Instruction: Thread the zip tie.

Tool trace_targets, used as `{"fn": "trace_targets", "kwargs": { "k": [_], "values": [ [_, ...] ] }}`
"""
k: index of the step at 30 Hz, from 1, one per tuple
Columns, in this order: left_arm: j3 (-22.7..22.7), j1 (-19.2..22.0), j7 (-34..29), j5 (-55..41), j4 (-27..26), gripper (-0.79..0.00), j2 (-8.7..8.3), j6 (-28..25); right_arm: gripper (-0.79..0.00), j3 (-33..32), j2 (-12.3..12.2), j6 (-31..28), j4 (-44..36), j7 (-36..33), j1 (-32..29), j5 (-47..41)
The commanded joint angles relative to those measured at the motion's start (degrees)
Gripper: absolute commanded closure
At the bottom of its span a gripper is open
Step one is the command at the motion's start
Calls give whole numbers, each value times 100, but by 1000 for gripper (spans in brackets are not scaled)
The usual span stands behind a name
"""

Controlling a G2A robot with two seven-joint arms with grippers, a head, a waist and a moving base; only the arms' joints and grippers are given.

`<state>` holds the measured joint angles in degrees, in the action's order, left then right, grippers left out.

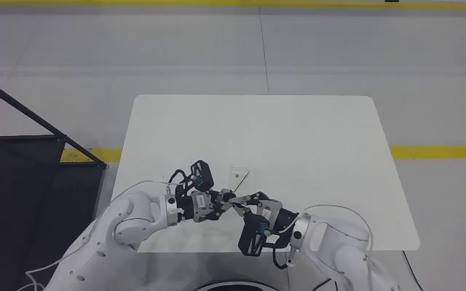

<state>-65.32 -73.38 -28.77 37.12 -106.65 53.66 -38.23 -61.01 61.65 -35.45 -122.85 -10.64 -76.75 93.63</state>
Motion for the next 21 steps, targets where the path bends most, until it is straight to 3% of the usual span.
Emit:
{"fn": "trace_targets", "kwargs": {
  "k": [1,21],
  "values": [
    [0,-8,1,5,-11,0,1,-7,0,23,5,22,5,-45,8,14],
    [-41,-47,69,53,-28,0,8,-75,0,170,52,18,84,-437,153,34]
  ]
}}
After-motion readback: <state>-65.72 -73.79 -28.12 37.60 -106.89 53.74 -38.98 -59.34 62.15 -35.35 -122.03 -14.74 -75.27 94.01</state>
